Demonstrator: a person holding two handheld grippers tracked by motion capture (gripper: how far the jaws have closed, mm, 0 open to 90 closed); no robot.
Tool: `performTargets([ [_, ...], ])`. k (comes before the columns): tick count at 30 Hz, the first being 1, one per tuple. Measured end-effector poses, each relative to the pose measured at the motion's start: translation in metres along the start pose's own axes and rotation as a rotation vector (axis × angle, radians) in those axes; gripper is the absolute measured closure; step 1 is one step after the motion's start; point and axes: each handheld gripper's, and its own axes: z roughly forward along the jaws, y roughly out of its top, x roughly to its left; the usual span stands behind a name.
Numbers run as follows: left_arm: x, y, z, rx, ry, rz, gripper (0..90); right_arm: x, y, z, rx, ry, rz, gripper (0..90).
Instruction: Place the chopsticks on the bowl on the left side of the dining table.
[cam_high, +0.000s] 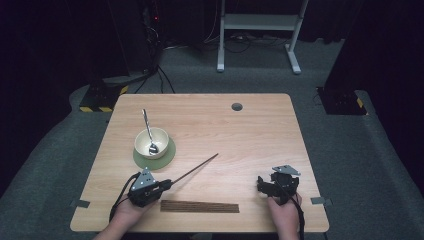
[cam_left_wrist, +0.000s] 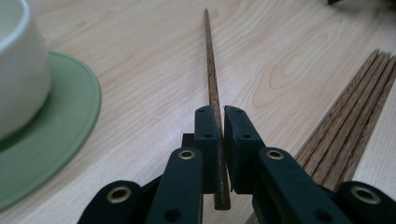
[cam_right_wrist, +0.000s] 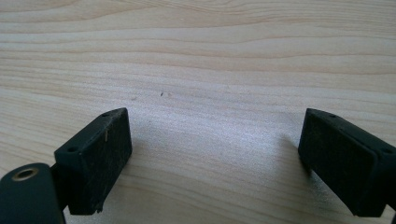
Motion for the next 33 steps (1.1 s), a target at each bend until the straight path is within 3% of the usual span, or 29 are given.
performTargets([
  [13, 0.004, 0.01, -0.026, -0.147, 0.017, -0.032, 84.0, 0.0, 0.0, 0.0, 0.0, 0.0, 0.0, 9.3],
  [21, 0.006, 0.014, -0.04, -0.213, 0.036, -0.04, 84.0, 0.0, 0.0, 0.0, 0.0, 0.0, 0.0, 9.3],
  [33, 0.009, 0.018, -0.053, -0.274, 0.074, -0.04, 83.9, 0.0, 0.0, 0.0, 0.0, 0.0, 0.0, 9.3],
])
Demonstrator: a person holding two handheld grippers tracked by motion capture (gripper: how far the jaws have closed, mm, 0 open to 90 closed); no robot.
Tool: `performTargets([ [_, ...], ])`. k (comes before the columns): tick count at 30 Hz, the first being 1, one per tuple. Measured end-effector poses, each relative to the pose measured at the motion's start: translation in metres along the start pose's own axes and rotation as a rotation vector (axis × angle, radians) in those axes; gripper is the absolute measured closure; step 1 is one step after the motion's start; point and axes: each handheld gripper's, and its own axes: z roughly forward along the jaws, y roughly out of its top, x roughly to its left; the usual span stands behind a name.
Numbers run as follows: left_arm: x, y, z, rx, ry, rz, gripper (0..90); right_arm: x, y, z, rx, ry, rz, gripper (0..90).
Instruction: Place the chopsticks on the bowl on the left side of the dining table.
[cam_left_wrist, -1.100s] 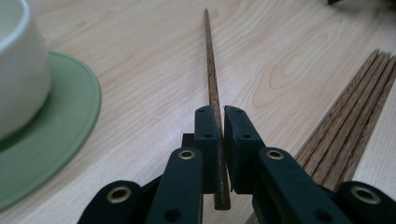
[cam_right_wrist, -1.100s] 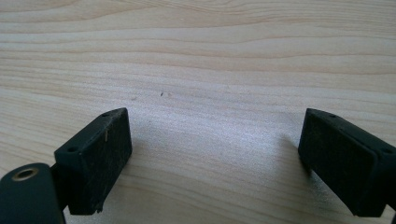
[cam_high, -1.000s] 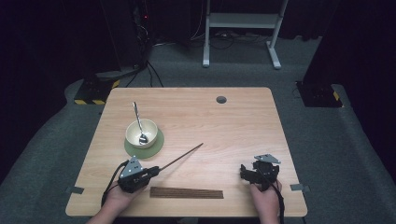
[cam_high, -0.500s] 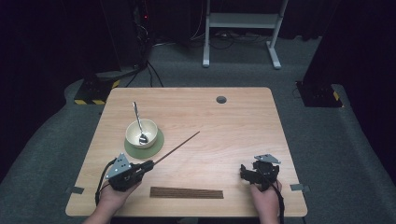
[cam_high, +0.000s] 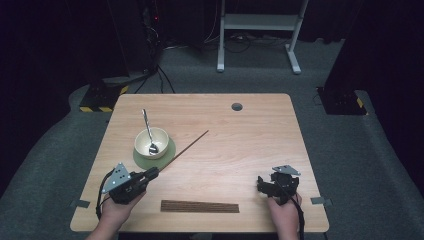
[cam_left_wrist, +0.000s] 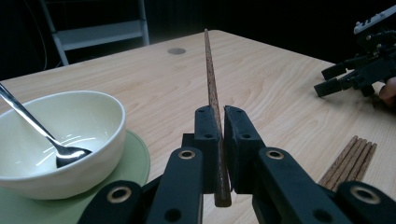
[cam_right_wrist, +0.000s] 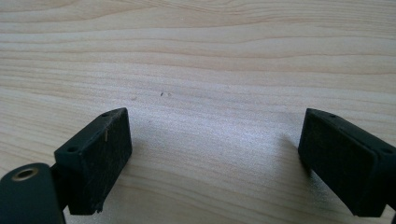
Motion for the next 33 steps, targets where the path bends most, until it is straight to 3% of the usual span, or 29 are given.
performTargets([
  [16, 0.021, -0.002, -0.006, -0.015, 0.064, -0.046, 84.0, 0.0, 0.0, 0.0, 0.0, 0.001, -0.001, 9.3],
  [33, 0.052, -0.013, -0.002, -0.003, 0.146, -0.093, 84.0, 0.0, 0.0, 0.0, 0.001, 0.0, -0.001, 9.3],
])
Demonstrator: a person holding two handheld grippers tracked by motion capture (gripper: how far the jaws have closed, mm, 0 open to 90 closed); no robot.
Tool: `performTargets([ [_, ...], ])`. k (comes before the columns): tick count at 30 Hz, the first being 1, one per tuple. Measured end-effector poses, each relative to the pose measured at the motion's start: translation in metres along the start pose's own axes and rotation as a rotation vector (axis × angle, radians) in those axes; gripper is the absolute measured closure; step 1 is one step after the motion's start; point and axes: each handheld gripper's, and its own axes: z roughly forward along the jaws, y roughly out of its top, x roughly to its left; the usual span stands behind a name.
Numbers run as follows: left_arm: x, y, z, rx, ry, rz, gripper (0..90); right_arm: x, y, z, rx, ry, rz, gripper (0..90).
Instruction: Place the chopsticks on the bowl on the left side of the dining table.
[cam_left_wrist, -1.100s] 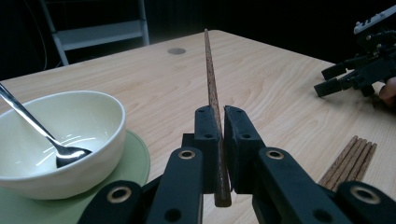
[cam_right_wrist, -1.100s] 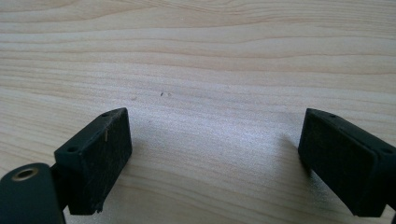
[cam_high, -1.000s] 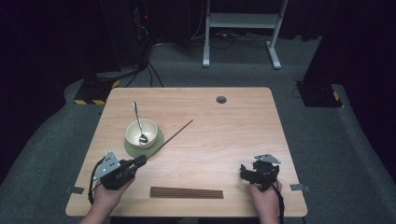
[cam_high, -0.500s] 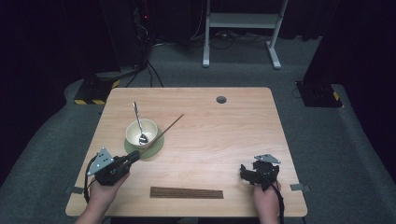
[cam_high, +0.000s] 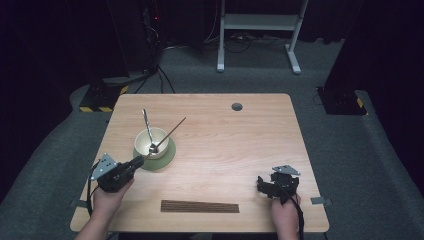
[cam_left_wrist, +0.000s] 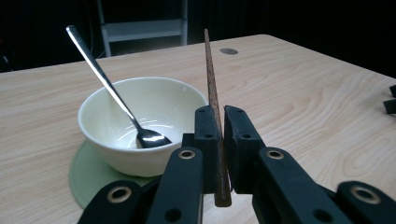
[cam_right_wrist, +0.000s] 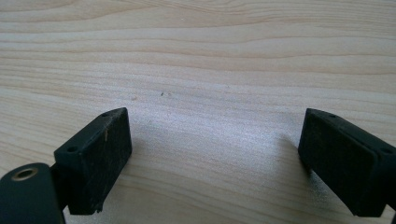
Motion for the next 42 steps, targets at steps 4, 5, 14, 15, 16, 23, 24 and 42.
performTargets([
  [4, 0.007, -0.002, 0.001, 0.003, 0.025, -0.01, 83.9, 0.0, 0.0, 0.0, 0.0, 0.0, 0.0, 9.3],
  [5, 0.008, -0.003, 0.002, 0.003, 0.03, -0.014, 84.0, 0.0, 0.0, 0.0, 0.0, 0.0, 0.0, 9.3],
  [14, 0.022, -0.008, 0.0, 0.012, 0.084, -0.042, 84.0, 0.0, 0.0, 0.0, 0.0, 0.0, 0.0, 9.3],
  [15, 0.023, -0.009, 0.001, 0.007, 0.092, -0.046, 83.9, 0.0, 0.0, 0.0, 0.0, 0.0, -0.001, 9.3],
  [16, 0.024, -0.01, 0.001, 0.01, 0.098, -0.05, 84.0, 0.0, 0.0, 0.0, 0.0, 0.0, -0.001, 9.3],
  [23, 0.031, -0.016, 0.005, 0.029, 0.121, -0.067, 84.0, 0.0, 0.0, 0.0, 0.0, 0.0, 0.0, 9.3],
  [24, 0.031, -0.016, 0.005, 0.03, 0.121, -0.066, 84.0, 0.0, 0.0, 0.0, 0.0, 0.0, 0.0, 9.3],
  [42, 0.032, -0.019, 0.008, 0.068, 0.109, -0.069, 82.8, 0.0, 0.0, 0.0, 0.0, 0.0, 0.0, 9.3],
])
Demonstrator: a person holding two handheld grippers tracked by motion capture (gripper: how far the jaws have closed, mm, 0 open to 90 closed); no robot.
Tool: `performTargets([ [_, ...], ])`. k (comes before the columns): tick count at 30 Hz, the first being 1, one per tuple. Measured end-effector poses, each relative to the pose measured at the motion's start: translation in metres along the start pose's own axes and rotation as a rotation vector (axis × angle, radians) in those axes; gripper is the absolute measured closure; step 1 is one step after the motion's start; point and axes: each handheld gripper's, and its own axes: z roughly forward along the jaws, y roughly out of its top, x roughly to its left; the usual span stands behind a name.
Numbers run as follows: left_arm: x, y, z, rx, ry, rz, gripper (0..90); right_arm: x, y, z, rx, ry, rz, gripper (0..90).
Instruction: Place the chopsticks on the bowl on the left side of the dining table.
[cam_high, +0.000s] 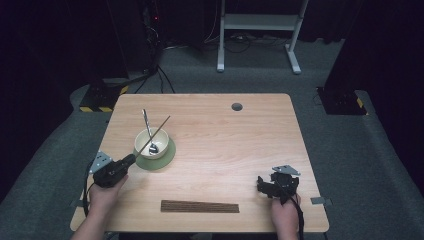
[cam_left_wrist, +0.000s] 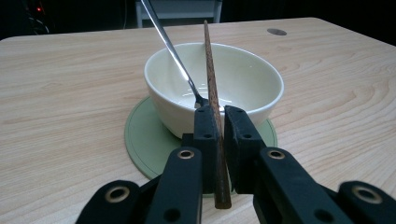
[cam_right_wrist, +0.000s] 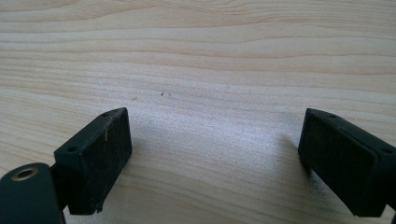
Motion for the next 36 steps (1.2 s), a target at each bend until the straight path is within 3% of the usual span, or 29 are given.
performTargets([
  [8, -0.002, 0.003, -0.002, 0.005, 0.002, 0.009, 68.7, 0.0, 0.0, 0.0, 0.0, 0.0, 0.0, 9.3],
  [11, -0.011, 0.008, -0.009, -0.017, -0.011, 0.031, 65.5, 0.0, 0.0, 0.0, 0.0, 0.0, 0.0, 9.3],
  [14, -0.023, 0.011, -0.012, -0.008, -0.038, 0.068, 63.0, 0.0, 0.0, 0.0, 0.0, 0.0, 0.0, 9.3],
  [18, -0.042, 0.009, -0.01, 0.036, -0.097, 0.106, 57.2, 0.0, 0.0, 0.0, 0.0, 0.0, 0.0, 9.3],
  [28, -0.056, 0.002, -0.005, 0.1, -0.158, 0.135, 53.0, 0.0, 0.0, 0.0, 0.0, 0.0, 0.0, 9.3],
  [36, -0.073, -0.007, 0.006, 0.189, -0.236, 0.217, 51.2, 0.0, 0.0, 0.0, 0.0, 0.0, 0.0, 9.3],
])
